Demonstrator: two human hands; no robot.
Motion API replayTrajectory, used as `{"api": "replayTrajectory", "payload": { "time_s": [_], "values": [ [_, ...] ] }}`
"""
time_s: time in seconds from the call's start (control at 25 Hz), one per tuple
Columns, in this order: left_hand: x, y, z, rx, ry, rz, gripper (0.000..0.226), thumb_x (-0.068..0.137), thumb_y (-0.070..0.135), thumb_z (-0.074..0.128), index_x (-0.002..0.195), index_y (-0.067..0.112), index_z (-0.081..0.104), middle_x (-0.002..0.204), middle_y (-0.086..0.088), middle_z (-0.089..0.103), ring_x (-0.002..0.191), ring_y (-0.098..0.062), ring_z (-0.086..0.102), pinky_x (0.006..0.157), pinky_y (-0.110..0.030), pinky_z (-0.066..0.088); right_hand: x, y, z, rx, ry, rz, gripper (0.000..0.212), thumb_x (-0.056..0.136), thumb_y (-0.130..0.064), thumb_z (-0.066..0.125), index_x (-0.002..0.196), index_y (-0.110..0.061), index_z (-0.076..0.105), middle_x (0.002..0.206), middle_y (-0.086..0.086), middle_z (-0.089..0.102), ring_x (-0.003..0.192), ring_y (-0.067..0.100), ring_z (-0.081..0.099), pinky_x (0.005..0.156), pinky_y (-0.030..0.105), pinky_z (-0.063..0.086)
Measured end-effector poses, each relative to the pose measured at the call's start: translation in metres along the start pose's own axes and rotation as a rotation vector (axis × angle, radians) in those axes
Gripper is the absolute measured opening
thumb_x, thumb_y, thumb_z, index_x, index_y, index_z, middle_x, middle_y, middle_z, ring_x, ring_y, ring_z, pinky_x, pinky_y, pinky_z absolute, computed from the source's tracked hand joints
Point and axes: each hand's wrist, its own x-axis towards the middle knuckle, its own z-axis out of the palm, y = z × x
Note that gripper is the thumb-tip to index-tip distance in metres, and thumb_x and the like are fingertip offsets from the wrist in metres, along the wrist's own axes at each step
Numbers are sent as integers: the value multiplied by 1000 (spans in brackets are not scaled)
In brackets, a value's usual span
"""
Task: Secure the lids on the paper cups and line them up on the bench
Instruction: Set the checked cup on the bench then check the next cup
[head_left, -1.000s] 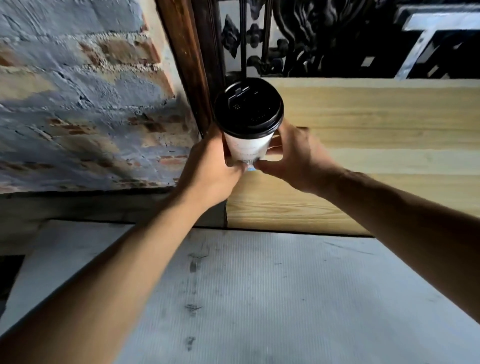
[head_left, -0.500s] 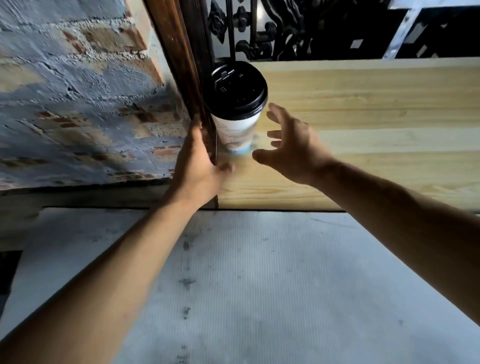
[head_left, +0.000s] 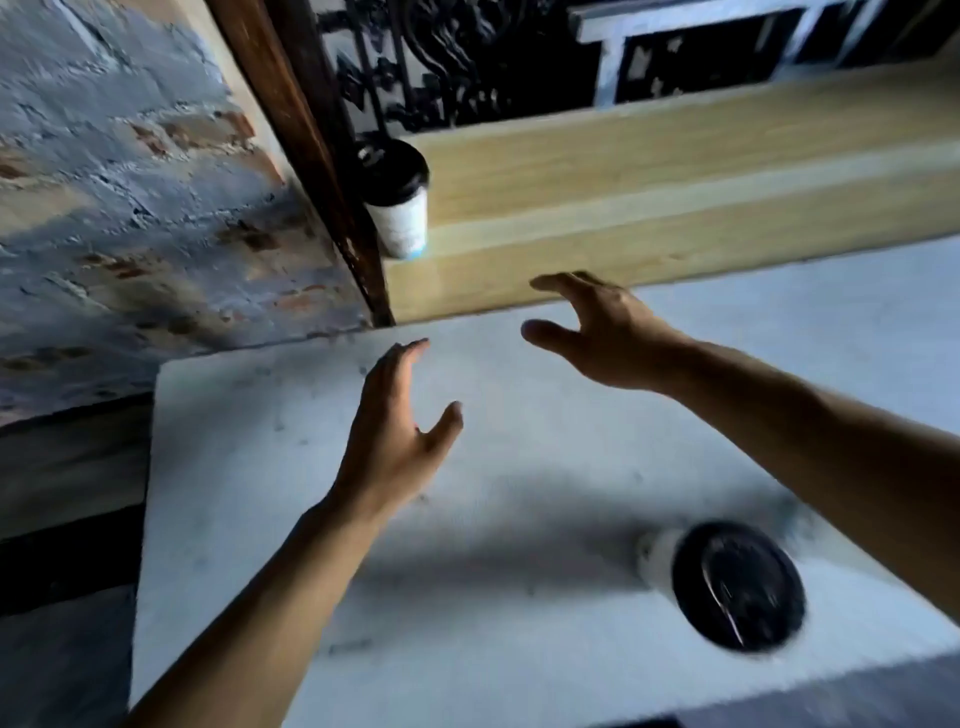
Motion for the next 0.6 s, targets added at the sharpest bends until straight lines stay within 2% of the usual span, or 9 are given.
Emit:
{"api": "replayTrajectory", "payload": {
  "time_s": [0.08,0.16,0.24,0.32,0.44,0.52,0.56,0.6],
  "values": [
    [-39,17,8,4,-88,35,65,90,25,69,149,10,45,153,-8,50,145,-23,43,116,-21,26,-52,1,-7,4,35,29,58,98,-43,61,149,-17,48,150,9,52,136,28,50,91,22,32],
    [-75,32,18,-22,-184,15,66,89,22,74,148,14,46,152,-4,51,144,-18,44,117,-22,28,-99,4,-13,15,83,48,56,97,-40,63,147,-17,50,148,10,53,132,28,52,95,24,36],
    [-108,44,34,-58,-321,-6,80,81,27,83,151,19,43,155,0,47,145,-13,41,117,-19,27,-147,10,-16,30,152,72,53,96,-38,65,144,-17,54,144,11,55,129,29,55,95,23,36],
    [-133,52,54,-69,-443,16,103,72,32,91,156,21,34,163,-4,35,153,-16,30,120,-21,22,-191,14,-13,51,213,85,51,93,-35,68,140,-19,57,140,11,55,126,31,56,96,24,36],
    [-154,64,92,-73,-466,11,119,64,30,96,159,15,26,167,-10,25,159,-24,15,126,-31,17,-246,19,8,-30,198,81,61,86,-41,70,141,-20,56,145,15,48,127,36,52,107,37,40],
    [-151,78,118,-69,-442,0,118,61,29,97,157,12,31,164,-13,33,156,-30,24,125,-38,26,-266,24,25,-74,171,65,67,83,-44,72,142,-16,55,146,19,45,127,38,50,109,43,41],
    [-146,83,130,-70,-417,24,109,61,30,94,154,15,38,158,-12,43,151,-32,37,121,-43,35,-271,28,32,-70,162,54,66,82,-42,73,139,-13,56,144,20,46,125,39,50,108,44,42],
    [-139,89,141,-94,-407,36,90,62,31,88,143,24,49,145,-6,57,139,-28,53,111,-44,47,-272,33,35,-55,161,40,63,82,-39,74,136,-11,58,142,20,47,122,39,51,106,45,45]
  ]
}}
